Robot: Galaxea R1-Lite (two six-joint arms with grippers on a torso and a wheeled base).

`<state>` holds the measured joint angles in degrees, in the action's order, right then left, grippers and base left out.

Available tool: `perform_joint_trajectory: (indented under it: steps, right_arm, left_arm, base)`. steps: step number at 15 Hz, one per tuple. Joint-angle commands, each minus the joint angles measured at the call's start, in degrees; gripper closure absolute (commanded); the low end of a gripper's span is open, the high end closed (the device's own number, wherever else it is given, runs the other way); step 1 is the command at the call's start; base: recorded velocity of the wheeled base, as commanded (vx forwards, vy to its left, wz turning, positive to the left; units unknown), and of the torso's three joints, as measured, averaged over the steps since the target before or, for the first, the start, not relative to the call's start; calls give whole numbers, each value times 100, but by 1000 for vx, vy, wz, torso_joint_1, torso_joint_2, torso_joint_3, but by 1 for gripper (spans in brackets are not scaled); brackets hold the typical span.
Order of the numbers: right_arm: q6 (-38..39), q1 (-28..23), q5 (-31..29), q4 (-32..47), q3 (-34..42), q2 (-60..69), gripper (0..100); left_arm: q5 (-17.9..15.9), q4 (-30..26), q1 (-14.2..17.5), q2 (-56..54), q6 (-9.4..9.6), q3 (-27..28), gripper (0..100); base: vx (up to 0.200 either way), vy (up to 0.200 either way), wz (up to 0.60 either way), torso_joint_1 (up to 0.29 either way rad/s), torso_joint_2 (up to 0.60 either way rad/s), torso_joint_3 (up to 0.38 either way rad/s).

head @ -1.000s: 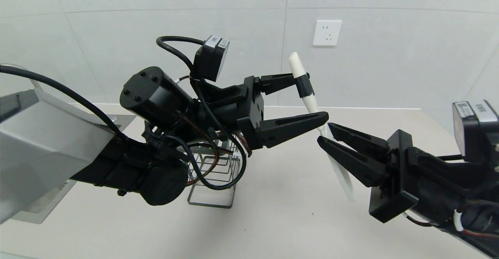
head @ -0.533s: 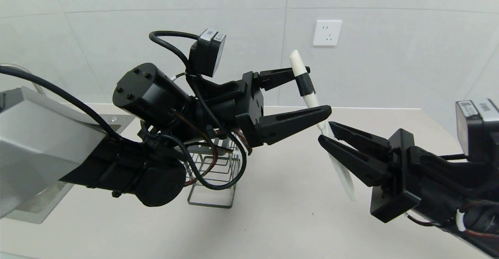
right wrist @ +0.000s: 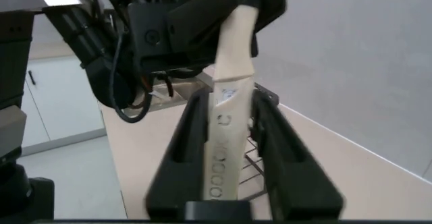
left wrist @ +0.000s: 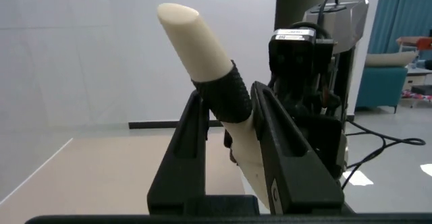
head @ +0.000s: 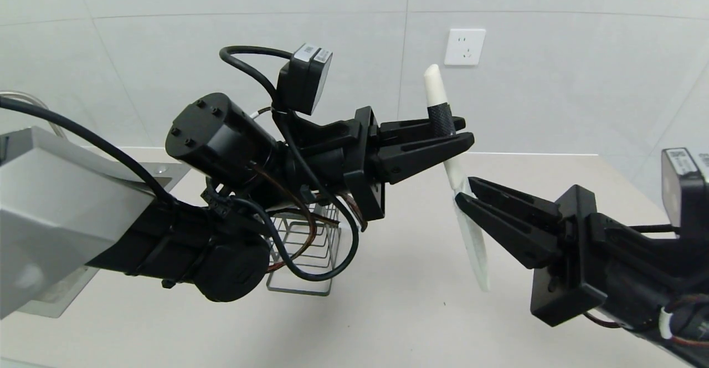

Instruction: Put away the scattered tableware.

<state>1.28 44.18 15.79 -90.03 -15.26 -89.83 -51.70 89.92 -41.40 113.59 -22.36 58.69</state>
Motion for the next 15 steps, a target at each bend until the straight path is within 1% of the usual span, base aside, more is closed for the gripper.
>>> perform_joint_trajectory:
  steps: [1,2,5,6,8,9,10,11,12,14,15]
  right_arm:
    - [-23,3,12,3,-38,1,0]
    - [-23,3,12,3,-3,10,0]
    - [-66,12,12,3,138,54,0]
    - [-66,12,12,3,146,89,0]
    - [-163,-41,3,3,155,159,0]
    - [-172,-111,3,3,164,177,0]
    - [-172,-111,3,3,164,177,0]
    - [-172,-243,3,3,190,264,0]
    - [-172,-296,-5,3,278,335,0]
    - [-190,-480,-49,3,472,722,0]
    - [-190,-744,-49,47,735,1240,0]
  left_arm:
    - [11,8,-9,-4,3,-6,100]
    - [20,8,-9,-4,12,-6,100]
    - [257,8,18,-4,38,-15,100]
    - [266,8,27,-4,47,-15,100]
    - [275,8,97,-30,144,-41,100]
    - [283,8,115,-65,188,-217,100]
    - [283,8,115,-65,188,-217,100]
    - [318,8,158,-215,258,-551,100]
    - [327,8,211,-267,311,-630,100]
    - [327,8,352,-417,478,-894,100]
    - [336,8,422,-584,645,-1246,100]
  base:
    - [0,0,0,0,0,0]
    - [0,0,0,0,0,0]
    - [0,0,0,0,0,0]
    - [0,0,0,0,0,0]
    - [0,0,0,0,0,0]
    - [0,0,0,0,0,0]
    - [0,0,0,0,0,0]
    - [0,0,0,0,0,0]
    - [0,0,0,0,0,0]
    - [0,0,0,0,0,0]
    - [0,0,0,0,0,0]
